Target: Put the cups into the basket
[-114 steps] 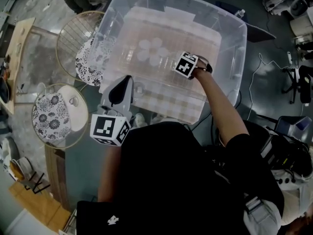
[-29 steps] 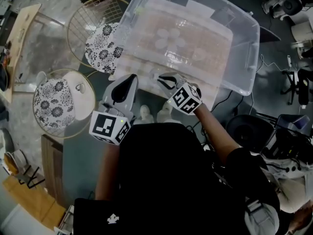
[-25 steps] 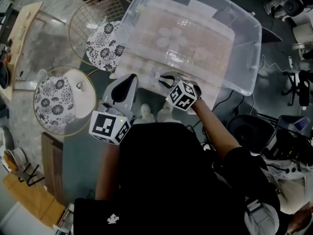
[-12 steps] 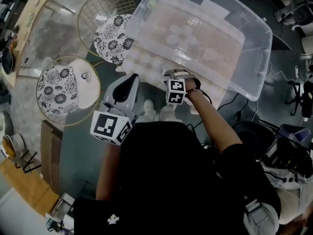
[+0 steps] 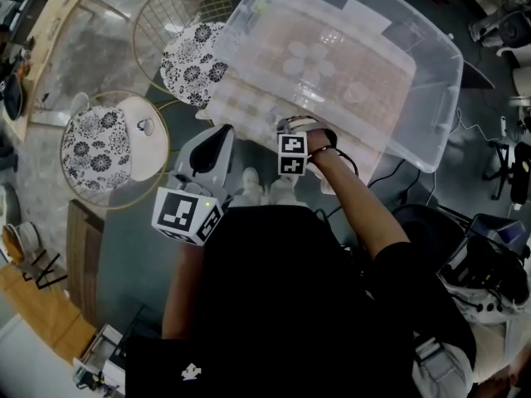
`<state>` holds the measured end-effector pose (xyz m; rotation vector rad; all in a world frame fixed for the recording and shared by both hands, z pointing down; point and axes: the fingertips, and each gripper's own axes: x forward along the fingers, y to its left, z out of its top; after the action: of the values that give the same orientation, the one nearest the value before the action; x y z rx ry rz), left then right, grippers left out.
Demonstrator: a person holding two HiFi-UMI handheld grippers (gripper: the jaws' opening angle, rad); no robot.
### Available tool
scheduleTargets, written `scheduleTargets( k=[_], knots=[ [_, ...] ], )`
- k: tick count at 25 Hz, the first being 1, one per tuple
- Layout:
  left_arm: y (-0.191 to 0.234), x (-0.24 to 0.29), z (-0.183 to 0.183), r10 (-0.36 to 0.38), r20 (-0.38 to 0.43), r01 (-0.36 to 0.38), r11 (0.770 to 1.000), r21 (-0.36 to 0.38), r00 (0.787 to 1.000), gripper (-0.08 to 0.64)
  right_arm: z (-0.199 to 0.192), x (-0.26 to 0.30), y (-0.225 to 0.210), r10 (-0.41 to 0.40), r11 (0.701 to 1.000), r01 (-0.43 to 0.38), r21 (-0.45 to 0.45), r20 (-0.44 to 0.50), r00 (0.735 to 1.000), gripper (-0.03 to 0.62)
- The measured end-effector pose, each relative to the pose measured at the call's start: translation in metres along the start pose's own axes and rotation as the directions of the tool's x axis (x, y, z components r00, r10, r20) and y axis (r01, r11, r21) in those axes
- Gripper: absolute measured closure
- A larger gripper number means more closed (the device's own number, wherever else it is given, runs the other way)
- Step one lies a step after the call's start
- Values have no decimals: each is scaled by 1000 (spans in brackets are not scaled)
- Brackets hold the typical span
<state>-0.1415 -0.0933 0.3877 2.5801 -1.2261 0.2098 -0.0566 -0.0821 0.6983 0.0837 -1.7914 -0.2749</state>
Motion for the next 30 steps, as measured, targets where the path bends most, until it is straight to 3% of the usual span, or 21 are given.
scheduleTargets(
  k=[8, 21, 26, 30],
  knots=[
    [-4, 3, 1, 3, 3, -3, 1000, -1, 1000, 555, 5, -14, 5, 11, 999, -13, 42, 38, 999, 557],
    [1, 10, 9, 10, 32, -10, 1000, -10, 999, 555, 34, -75, 5, -65, 994, 49, 93, 169, 984, 555],
    [3, 14, 12, 9, 45, -9, 1000, -19, 999, 555, 52, -132, -7, -119, 988, 89, 128, 254, 960, 555],
    [4, 20, 16, 4, 55, -3, 1000, -22, 998, 555, 66, -187, -22, -191, 975, 139, 171, 342, 920, 555]
  ],
)
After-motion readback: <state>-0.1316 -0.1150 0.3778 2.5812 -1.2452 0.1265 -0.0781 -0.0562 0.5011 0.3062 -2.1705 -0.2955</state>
